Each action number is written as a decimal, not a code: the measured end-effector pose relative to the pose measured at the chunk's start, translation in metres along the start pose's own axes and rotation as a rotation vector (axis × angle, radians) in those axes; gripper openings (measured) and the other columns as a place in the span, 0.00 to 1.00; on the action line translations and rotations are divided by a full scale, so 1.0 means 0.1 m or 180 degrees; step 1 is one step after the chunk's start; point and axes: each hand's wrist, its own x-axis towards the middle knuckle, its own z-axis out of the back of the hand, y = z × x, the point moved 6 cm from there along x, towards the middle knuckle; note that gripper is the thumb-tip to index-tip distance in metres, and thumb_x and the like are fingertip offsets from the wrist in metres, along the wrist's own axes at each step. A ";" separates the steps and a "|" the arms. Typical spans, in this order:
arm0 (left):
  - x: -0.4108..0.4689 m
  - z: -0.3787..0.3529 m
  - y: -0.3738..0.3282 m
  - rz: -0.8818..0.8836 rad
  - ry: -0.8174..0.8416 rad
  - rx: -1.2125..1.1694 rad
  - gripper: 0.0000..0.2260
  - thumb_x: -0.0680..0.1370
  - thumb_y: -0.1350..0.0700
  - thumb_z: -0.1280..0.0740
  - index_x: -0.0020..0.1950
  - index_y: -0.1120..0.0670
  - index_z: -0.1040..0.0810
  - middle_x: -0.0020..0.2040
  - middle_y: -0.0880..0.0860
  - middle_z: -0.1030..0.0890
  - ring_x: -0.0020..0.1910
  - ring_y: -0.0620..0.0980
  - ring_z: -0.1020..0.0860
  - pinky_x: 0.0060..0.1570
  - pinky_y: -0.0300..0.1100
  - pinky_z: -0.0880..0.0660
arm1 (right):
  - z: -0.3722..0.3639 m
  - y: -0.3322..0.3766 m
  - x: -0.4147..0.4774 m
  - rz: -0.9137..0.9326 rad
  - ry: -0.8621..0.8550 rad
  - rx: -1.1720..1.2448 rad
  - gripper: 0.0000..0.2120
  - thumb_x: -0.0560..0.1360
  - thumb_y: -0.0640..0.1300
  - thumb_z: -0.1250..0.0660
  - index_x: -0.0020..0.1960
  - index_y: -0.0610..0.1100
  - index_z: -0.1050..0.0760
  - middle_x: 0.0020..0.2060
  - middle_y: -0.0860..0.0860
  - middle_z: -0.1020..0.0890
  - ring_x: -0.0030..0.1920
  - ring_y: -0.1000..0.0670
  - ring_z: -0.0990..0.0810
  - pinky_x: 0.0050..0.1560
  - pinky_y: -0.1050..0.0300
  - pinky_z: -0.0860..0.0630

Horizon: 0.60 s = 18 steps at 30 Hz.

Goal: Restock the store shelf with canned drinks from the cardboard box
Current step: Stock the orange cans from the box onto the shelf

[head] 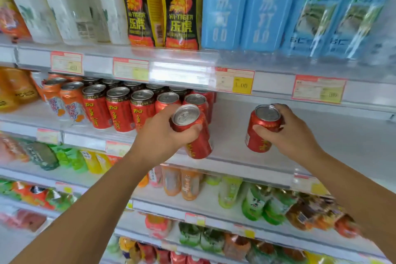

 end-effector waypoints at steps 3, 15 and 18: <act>0.04 -0.16 -0.08 0.0086 -0.0067 0.0019 0.15 0.65 0.35 0.30 0.50 0.37 0.22 0.40 0.34 0.19 0.38 0.34 0.21 0.41 0.39 0.28 | 0.08 -0.21 0.09 -0.0090 0.0042 0.0053 0.27 0.68 0.59 0.27 0.63 0.57 0.32 0.53 0.56 0.23 0.53 0.49 0.23 0.51 0.54 0.29; 0.43 -0.95 -0.47 0.0040 0.0130 0.0645 0.29 0.63 0.31 0.34 0.58 0.45 0.23 0.49 0.44 0.17 0.52 0.47 0.19 0.54 0.46 0.23 | 0.09 -0.60 0.13 -0.0236 0.0696 0.0870 0.38 0.68 0.48 0.24 0.72 0.57 0.39 0.60 0.55 0.24 0.58 0.54 0.24 0.58 0.55 0.28; 0.52 -1.08 -0.45 0.0150 0.0285 0.0674 0.29 0.65 0.31 0.33 0.59 0.46 0.24 0.50 0.46 0.17 0.49 0.50 0.18 0.51 0.48 0.21 | 0.09 -0.62 0.12 -0.0216 0.0632 0.0836 0.38 0.68 0.50 0.24 0.72 0.55 0.40 0.60 0.53 0.24 0.58 0.52 0.23 0.57 0.55 0.29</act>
